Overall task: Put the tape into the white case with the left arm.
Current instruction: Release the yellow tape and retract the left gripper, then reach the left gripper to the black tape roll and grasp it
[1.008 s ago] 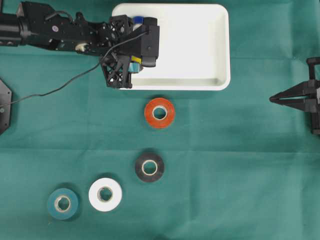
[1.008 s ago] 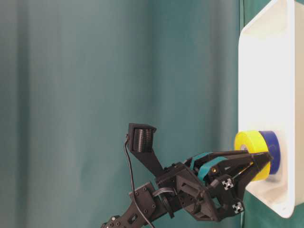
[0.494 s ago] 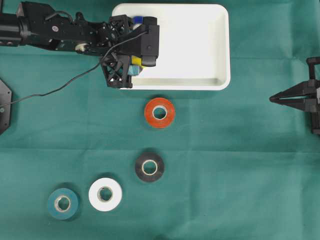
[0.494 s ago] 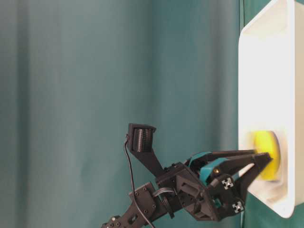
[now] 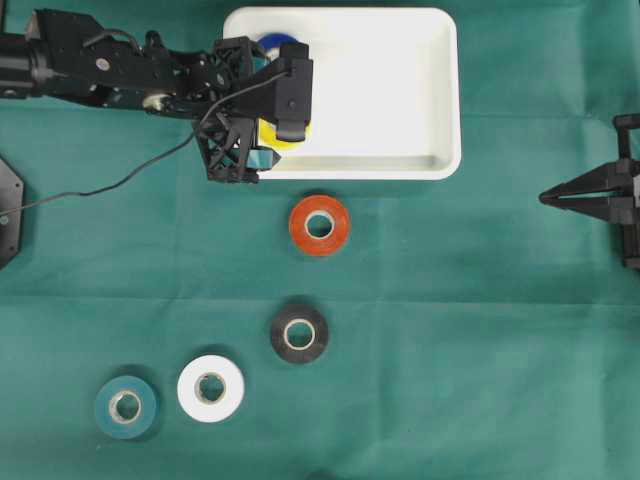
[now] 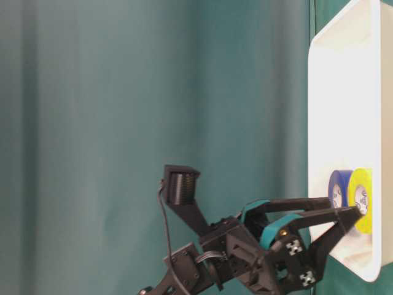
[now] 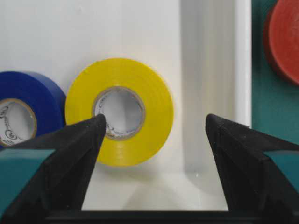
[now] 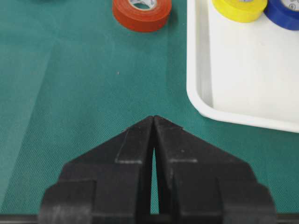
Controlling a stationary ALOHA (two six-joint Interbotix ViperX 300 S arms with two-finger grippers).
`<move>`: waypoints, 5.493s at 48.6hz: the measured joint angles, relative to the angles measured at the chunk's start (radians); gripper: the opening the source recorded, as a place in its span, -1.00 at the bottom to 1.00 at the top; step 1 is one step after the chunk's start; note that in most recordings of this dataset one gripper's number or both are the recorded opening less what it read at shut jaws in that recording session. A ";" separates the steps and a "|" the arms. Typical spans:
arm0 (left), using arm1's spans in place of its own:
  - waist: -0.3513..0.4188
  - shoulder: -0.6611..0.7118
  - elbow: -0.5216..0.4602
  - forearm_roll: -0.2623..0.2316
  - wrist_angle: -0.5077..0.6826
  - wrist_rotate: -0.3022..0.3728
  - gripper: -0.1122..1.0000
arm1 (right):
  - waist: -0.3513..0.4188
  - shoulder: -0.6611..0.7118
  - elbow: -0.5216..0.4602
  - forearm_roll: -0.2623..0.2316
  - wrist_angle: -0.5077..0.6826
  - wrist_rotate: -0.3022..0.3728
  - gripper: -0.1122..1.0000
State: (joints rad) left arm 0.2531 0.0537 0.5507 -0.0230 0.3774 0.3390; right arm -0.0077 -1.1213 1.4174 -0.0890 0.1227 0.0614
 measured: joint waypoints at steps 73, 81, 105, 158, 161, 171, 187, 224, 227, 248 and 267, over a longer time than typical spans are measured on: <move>-0.160 -0.894 0.592 0.000 -0.028 -0.146 0.73 | 0.000 0.000 0.000 0.002 0.000 0.000 -0.97; -0.161 -0.996 0.638 -0.002 -0.028 -0.146 0.73 | 0.000 0.000 0.000 0.000 0.000 0.000 -0.97; -0.262 -1.009 0.669 -0.002 -0.028 -0.140 0.73 | 0.000 0.000 0.002 0.000 0.000 0.000 -0.97; -0.400 -0.816 0.603 -0.002 -0.075 -0.137 0.72 | 0.000 0.000 0.008 0.000 -0.011 0.000 -0.97; -0.419 -0.773 0.580 -0.002 -0.097 -0.137 0.72 | 0.000 0.000 0.008 0.000 -0.012 0.000 -0.97; -0.457 -0.638 0.506 -0.002 -0.149 -0.146 0.72 | 0.000 0.000 0.008 0.000 -0.012 0.000 -0.97; -0.465 -0.417 0.370 -0.003 -0.199 -0.239 0.72 | 0.002 0.000 0.008 0.000 -0.012 0.000 -0.97; -0.502 -0.054 0.051 -0.002 -0.192 -0.272 0.72 | 0.002 0.000 0.008 0.002 -0.012 0.000 -0.97; -0.502 -0.037 0.032 -0.003 -0.184 -0.272 0.72 | 0.000 0.000 0.008 0.002 -0.011 0.000 -0.97; -0.500 0.044 -0.020 -0.002 -0.141 -0.270 0.72 | 0.000 0.000 0.008 0.000 -0.012 0.000 -0.97; -0.485 0.133 -0.044 -0.003 -0.155 -0.267 0.72 | 0.000 0.000 0.008 0.002 -0.012 0.000 -0.97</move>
State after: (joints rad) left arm -0.2316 0.1871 0.5062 -0.0261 0.2224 0.0721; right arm -0.0077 -1.1213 1.4251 -0.0874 0.1104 0.0614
